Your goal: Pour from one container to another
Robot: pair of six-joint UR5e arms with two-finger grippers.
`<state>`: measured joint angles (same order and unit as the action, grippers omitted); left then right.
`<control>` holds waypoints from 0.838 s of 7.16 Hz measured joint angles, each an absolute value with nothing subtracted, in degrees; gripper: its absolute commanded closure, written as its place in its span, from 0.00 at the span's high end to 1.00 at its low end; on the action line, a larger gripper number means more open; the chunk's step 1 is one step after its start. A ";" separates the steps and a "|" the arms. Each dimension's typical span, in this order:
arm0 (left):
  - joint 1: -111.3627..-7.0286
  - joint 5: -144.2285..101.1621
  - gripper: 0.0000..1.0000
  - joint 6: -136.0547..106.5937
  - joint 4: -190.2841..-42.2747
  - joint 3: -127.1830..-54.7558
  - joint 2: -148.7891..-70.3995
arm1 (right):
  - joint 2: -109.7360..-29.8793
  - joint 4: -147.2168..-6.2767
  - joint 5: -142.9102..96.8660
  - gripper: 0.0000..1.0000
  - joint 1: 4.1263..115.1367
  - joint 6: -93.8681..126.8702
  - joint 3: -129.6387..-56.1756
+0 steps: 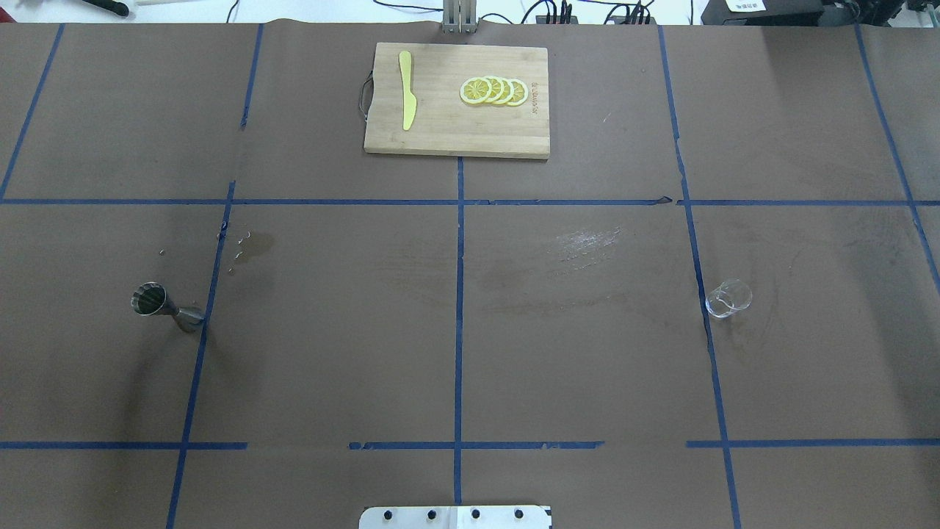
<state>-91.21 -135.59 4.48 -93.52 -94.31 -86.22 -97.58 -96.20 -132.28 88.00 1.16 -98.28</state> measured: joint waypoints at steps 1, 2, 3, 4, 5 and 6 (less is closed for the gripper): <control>-91.15 -136.52 1.00 4.48 -93.52 -94.31 -86.22 | -97.44 -96.12 -132.27 1.00 88.02 1.17 -98.53; -91.11 -137.09 1.00 4.48 -93.52 -94.31 -86.22 | -97.26 -96.09 -132.23 1.00 88.03 1.22 -98.78; -91.08 -137.33 1.00 4.48 -93.53 -94.33 -86.22 | -97.13 -96.07 -132.20 1.00 88.02 1.28 -98.90; -91.06 -137.41 1.00 4.48 -93.57 -94.40 -86.25 | -97.10 -96.07 -132.21 1.00 88.00 1.30 -99.02; -91.03 -137.45 1.00 4.48 -93.59 -94.44 -86.26 | -97.12 -96.07 -132.26 1.00 87.98 1.31 -99.31; -91.00 -137.45 1.00 4.48 -93.58 -94.42 -86.22 | -97.19 -96.06 -132.30 1.00 87.98 1.32 -99.60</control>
